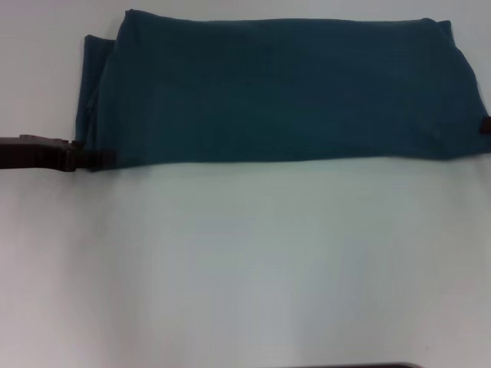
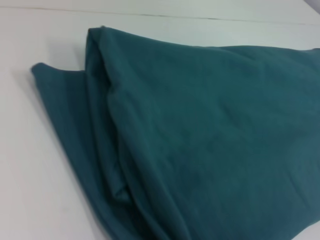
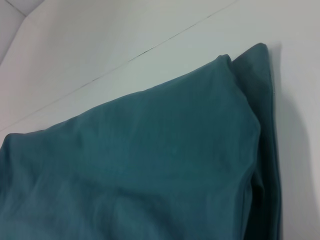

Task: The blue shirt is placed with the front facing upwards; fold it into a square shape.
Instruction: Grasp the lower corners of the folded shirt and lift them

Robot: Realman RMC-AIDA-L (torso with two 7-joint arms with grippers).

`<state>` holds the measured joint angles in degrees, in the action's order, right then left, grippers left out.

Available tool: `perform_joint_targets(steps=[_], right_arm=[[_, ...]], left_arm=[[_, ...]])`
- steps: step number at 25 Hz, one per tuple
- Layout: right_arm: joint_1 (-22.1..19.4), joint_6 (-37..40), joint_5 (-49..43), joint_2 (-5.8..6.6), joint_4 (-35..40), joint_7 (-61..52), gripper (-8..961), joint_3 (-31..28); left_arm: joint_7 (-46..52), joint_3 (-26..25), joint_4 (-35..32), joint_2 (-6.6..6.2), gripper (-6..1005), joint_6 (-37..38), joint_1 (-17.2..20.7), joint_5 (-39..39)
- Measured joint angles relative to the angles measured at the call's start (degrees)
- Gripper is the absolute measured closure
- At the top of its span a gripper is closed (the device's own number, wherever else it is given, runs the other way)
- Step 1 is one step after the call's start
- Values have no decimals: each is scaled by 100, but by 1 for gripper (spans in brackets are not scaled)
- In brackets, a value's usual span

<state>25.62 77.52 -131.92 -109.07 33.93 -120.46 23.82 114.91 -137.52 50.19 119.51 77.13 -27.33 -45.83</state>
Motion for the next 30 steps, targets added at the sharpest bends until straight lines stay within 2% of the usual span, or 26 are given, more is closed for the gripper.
perform_joint_targets(steps=[8,19,22,30], right_arm=[[-16,2,0,0,0,14,945,0],[-13,12,0,0,0,23,946,0],[-13,19,0,0,0,23,946,-2],[-80,296,9,0,22,142,946,-159]], left_arm=[[16,62,-44,-8,539,-51,-17,21],[20,59,-71,33,777,-159,-52,166],[23,52,-57,34,996,-185,-52,166],[98,-7,69,26,1000,-123,15,165]])
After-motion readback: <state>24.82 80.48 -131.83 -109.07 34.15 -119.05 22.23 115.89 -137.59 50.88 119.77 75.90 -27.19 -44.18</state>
